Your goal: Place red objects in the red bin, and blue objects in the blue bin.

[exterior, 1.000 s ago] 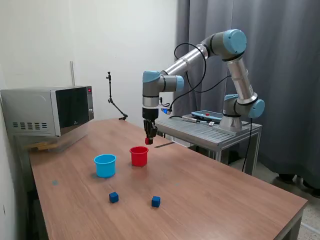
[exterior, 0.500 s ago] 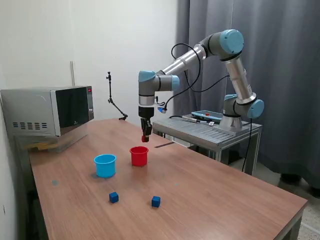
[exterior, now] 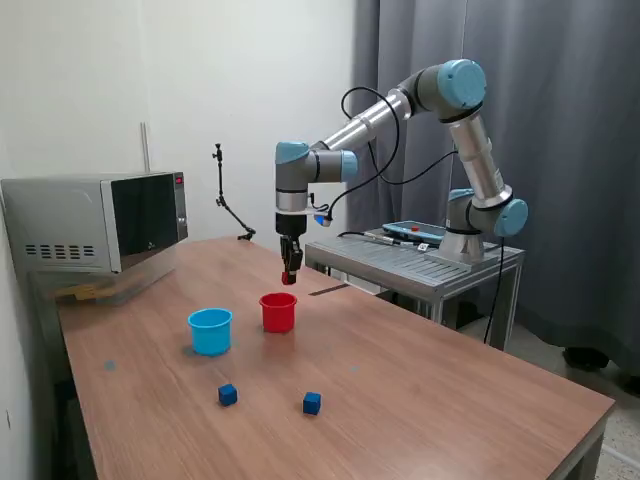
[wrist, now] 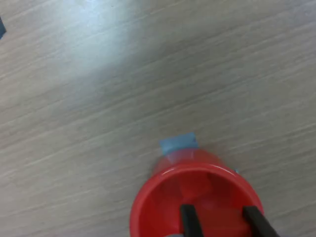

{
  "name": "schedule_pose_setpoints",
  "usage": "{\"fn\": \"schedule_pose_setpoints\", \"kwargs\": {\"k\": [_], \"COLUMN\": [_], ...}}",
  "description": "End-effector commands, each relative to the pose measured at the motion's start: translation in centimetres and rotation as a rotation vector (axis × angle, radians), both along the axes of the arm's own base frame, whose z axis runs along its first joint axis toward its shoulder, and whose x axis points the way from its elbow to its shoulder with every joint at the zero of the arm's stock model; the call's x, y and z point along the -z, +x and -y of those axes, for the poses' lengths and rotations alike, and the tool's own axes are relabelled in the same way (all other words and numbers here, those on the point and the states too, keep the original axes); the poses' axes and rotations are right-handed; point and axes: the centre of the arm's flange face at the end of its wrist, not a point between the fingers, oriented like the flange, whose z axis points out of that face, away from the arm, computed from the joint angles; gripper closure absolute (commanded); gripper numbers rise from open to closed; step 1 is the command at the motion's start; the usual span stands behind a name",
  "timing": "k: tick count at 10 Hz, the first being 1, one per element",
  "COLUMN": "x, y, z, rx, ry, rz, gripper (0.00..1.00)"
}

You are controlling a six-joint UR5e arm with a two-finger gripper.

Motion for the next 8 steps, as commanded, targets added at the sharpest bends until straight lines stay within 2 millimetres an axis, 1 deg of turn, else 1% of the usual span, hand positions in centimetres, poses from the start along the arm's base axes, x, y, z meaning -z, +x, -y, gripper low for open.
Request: {"fn": "schedule_pose_setpoints", "kwargs": {"k": [1,3,8], "x": [0.1,1.0,1.1], "y": [-0.1,-0.2,-0.2], "z": [0.0,0.2,0.5], "rx": [-0.002,-0.005,-0.011], "ry": [-0.001,-0.004,-0.004], "rz": [0.001,0.013,0.015], "gripper": [1.00,1.00,1.00]}}
